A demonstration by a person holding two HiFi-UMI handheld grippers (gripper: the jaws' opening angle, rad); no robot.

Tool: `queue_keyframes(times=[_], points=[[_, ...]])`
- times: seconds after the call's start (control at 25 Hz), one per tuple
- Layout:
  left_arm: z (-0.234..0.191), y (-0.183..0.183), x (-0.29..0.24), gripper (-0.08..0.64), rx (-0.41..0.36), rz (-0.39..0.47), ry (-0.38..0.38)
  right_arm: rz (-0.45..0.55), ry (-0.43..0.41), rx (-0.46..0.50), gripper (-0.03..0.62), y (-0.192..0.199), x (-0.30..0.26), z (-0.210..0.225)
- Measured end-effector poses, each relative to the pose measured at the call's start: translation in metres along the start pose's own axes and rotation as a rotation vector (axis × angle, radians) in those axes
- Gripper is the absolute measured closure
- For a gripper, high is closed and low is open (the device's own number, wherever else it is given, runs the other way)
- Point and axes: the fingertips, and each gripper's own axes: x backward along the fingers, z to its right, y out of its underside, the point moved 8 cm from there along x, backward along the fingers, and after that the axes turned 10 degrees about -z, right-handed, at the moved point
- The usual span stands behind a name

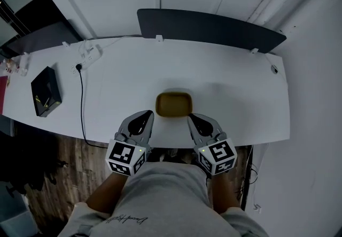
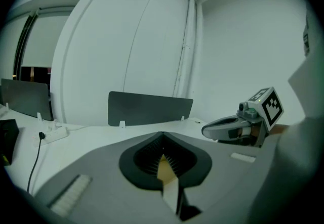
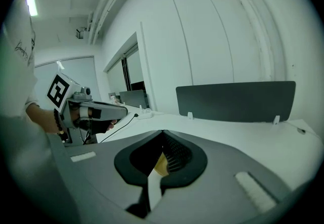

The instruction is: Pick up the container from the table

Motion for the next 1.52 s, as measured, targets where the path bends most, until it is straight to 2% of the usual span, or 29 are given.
queue_keyframes(times=[0.56,1.52], points=[[-0.019,0.013,-0.04,0.56,-0.029,-0.119,0.03,-0.034,0.035,-0.07,0.577,0.008,-0.019,0.02],[-0.037,0.034,-0.081,0.56,0.006,-0.201,0.055,-0.119,0.047,-0.123,0.577,0.034,-0.037,0.044]])
